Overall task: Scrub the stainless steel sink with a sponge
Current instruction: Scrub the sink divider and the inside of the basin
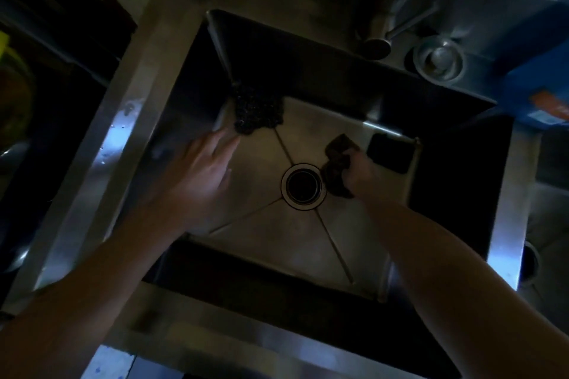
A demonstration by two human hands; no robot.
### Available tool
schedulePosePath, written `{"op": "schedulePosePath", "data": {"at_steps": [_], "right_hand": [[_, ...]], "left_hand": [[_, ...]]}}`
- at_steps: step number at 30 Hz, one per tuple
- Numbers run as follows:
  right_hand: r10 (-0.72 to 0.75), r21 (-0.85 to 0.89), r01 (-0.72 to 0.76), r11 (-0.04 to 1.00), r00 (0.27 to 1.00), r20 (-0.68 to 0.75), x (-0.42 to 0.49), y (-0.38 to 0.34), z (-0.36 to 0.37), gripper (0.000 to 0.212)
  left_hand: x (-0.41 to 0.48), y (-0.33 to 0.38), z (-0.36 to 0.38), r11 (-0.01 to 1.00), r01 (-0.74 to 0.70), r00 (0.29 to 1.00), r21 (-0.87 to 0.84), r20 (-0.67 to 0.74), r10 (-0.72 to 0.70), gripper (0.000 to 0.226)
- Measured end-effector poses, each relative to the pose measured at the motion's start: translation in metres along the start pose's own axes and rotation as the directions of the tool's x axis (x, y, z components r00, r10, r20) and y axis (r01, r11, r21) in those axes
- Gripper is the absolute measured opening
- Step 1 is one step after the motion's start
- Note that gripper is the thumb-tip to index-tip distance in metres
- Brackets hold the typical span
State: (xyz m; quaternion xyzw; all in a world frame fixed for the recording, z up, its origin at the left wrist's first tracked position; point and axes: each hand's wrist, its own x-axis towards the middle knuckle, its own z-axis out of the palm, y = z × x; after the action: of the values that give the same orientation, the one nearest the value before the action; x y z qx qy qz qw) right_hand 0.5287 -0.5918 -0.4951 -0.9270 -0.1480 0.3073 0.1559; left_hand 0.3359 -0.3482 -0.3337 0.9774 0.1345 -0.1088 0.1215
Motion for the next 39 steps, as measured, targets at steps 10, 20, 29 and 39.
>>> {"op": "schedulePosePath", "data": {"at_steps": [10,20,29,39], "right_hand": [[-0.115,0.017,0.114,0.993,0.992,0.053,0.036,-0.072,0.03,0.036],[-0.051,-0.077,0.05,0.996,0.999,-0.005,0.015,-0.064,0.043,0.031],[0.108,0.162,-0.088,0.983,0.987,-0.122,0.022,-0.076,0.037,0.032],[-0.47,-0.238,0.607,0.758,0.761,0.447,-0.064,-0.084,0.103,0.038]], "left_hand": [[-0.01,-0.04,-0.013,0.977,0.119,0.99,0.179,-0.098,-0.102,0.051],[-0.014,-0.043,-0.013,0.987,0.064,0.997,0.148,-0.058,-0.056,0.044],[-0.038,-0.031,-0.011,0.992,0.069,0.997,0.108,-0.053,-0.064,0.047],[-0.063,-0.019,0.017,0.998,0.009,0.996,0.061,0.084,-0.015,0.054]]}}
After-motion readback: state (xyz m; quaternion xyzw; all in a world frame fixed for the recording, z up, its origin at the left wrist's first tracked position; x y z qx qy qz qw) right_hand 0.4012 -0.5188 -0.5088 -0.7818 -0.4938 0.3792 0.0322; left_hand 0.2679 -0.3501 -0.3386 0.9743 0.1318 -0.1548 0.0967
